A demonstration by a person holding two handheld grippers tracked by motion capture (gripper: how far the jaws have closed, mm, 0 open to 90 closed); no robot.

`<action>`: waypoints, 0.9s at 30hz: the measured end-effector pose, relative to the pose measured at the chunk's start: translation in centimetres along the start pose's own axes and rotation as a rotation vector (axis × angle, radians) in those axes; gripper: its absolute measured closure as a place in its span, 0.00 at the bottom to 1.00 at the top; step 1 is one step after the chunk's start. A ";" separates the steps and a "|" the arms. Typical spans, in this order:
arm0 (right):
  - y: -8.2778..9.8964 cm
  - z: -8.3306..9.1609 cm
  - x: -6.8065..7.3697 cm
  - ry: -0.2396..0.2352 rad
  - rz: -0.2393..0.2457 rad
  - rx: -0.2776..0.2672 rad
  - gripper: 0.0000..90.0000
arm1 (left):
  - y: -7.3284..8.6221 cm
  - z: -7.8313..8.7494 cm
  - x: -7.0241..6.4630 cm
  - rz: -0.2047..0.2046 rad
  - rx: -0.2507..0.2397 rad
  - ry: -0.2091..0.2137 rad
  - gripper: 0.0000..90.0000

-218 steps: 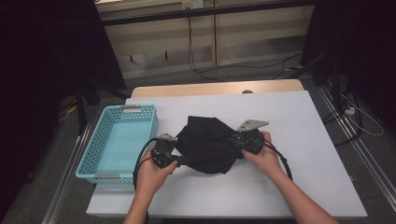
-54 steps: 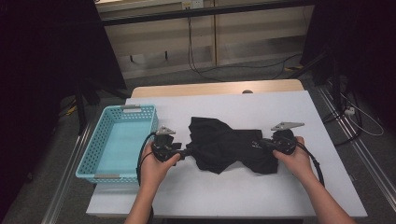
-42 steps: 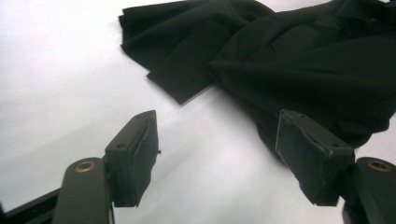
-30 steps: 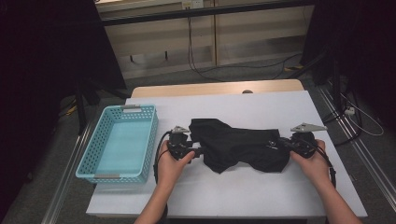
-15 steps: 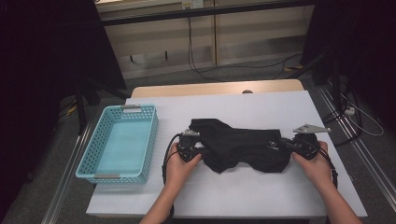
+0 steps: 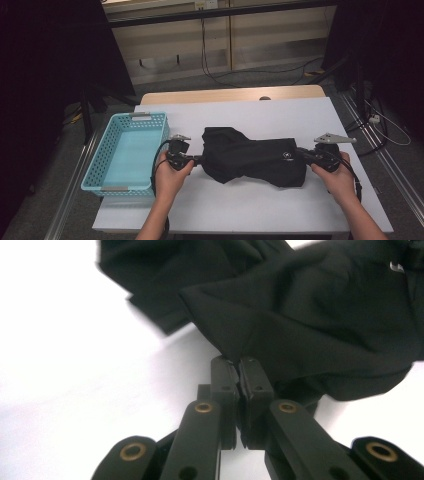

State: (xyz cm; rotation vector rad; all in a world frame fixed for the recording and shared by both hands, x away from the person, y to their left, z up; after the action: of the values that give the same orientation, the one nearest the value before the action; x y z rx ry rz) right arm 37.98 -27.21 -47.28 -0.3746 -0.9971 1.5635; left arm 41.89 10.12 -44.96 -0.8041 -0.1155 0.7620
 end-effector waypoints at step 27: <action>0.1 -4.2 0.3 0.090 0.144 0.083 0.78 | 1.2 -2.9 -1.4 -0.042 0.076 0.056 0.96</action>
State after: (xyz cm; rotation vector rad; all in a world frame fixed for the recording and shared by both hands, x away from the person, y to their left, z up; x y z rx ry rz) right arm 40.88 -25.29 -49.71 -0.4628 -0.8485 1.6972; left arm 41.23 7.96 -47.57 -0.7481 -0.0531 0.7002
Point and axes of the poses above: each handheld gripper's, and its own axes: z roughly backward along the jaws, y roughly out of its underside, x roughly to its left, the point moved 6 cm from there along -z, roughly forward along the jaws, and after that the axes turned 11 degrees about -z, right-handed, at the moved point
